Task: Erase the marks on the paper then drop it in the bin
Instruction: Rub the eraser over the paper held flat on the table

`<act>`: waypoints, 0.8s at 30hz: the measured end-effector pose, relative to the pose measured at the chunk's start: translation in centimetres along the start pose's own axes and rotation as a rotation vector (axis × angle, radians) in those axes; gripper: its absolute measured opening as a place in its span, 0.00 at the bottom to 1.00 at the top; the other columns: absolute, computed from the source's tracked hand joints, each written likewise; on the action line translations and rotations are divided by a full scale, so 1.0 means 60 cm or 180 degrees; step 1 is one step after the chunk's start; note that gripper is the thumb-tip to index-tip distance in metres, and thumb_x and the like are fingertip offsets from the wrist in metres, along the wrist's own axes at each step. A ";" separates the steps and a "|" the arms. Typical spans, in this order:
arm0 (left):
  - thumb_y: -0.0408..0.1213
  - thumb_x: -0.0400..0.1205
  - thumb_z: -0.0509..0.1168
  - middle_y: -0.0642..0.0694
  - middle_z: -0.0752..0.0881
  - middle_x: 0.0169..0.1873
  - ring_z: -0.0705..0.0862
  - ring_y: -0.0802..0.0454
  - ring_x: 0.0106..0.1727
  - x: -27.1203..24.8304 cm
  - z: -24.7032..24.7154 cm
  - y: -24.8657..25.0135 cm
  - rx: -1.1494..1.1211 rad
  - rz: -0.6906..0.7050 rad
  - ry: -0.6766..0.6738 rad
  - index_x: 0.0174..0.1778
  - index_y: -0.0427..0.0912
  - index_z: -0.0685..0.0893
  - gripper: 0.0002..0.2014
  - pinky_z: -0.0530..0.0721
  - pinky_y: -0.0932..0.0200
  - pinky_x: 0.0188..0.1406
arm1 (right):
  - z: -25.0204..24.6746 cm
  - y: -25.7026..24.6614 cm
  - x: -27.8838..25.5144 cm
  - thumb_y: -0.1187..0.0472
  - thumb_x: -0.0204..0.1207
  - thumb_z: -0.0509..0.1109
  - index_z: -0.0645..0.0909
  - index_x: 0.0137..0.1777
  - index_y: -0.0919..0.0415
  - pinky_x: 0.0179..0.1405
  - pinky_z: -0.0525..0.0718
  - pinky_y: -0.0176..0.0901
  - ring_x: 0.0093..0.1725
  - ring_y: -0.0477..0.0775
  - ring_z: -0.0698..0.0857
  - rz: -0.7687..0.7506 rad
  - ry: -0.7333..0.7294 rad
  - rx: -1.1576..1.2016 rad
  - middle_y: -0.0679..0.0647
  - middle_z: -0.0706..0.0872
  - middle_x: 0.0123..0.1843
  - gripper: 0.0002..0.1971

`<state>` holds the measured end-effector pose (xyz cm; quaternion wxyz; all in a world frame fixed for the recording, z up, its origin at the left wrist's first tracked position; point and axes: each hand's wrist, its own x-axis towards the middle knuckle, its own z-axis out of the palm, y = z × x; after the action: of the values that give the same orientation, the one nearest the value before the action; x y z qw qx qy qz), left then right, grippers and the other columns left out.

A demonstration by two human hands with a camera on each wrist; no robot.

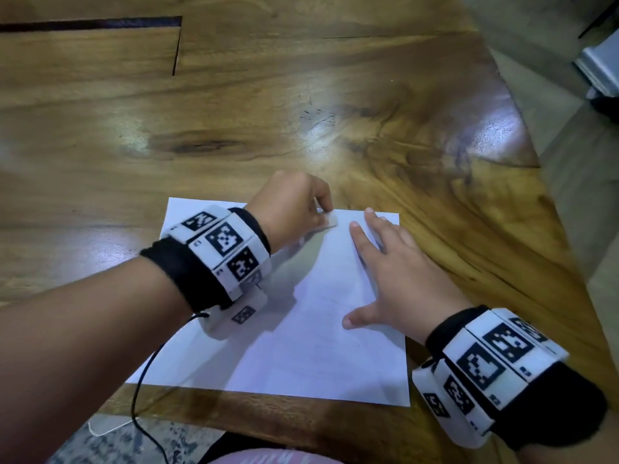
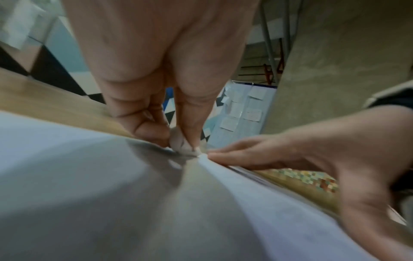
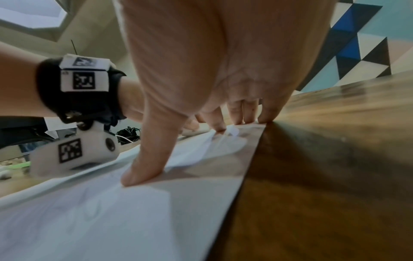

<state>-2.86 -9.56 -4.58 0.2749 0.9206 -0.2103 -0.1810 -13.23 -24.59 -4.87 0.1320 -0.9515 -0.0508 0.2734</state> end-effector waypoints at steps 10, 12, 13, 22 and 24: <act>0.32 0.72 0.68 0.44 0.84 0.32 0.79 0.47 0.34 -0.069 0.020 0.001 0.0523 0.0796 -0.0686 0.38 0.43 0.87 0.04 0.66 0.63 0.34 | 0.001 -0.001 -0.003 0.35 0.59 0.78 0.35 0.83 0.49 0.78 0.53 0.43 0.81 0.48 0.35 0.0005 -0.0020 0.0031 0.45 0.27 0.82 0.64; 0.32 0.72 0.69 0.42 0.86 0.35 0.79 0.46 0.37 -0.025 0.008 0.005 0.0458 0.0562 -0.0255 0.42 0.41 0.88 0.05 0.63 0.64 0.32 | 0.001 -0.001 -0.002 0.35 0.59 0.77 0.34 0.83 0.50 0.79 0.53 0.44 0.81 0.47 0.35 0.0018 -0.0038 0.0023 0.45 0.27 0.82 0.64; 0.34 0.72 0.69 0.42 0.85 0.35 0.78 0.47 0.36 -0.012 0.004 0.007 0.0450 0.0485 -0.0152 0.42 0.40 0.88 0.05 0.63 0.64 0.29 | 0.001 -0.001 -0.002 0.35 0.59 0.77 0.34 0.83 0.50 0.79 0.53 0.44 0.81 0.47 0.35 0.0025 -0.0057 0.0012 0.45 0.27 0.82 0.64; 0.39 0.72 0.66 0.41 0.85 0.32 0.82 0.45 0.35 -0.106 0.022 -0.011 0.0581 0.1108 -0.1092 0.36 0.43 0.86 0.05 0.72 0.62 0.35 | -0.003 -0.005 -0.003 0.36 0.60 0.78 0.34 0.83 0.50 0.78 0.50 0.42 0.81 0.48 0.34 0.0044 -0.0091 0.0007 0.46 0.26 0.82 0.64; 0.36 0.73 0.66 0.40 0.85 0.33 0.82 0.42 0.37 -0.062 0.019 -0.002 0.0591 0.0956 -0.0705 0.37 0.41 0.86 0.05 0.71 0.60 0.36 | -0.002 -0.005 -0.003 0.36 0.60 0.77 0.34 0.83 0.50 0.78 0.50 0.42 0.81 0.48 0.34 0.0045 -0.0090 -0.0011 0.47 0.26 0.82 0.64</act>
<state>-6.47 -8.16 -4.70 0.1880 0.8748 -0.3898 -0.2180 -13.29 -24.35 -4.58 0.1278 -0.9480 -0.0464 0.2877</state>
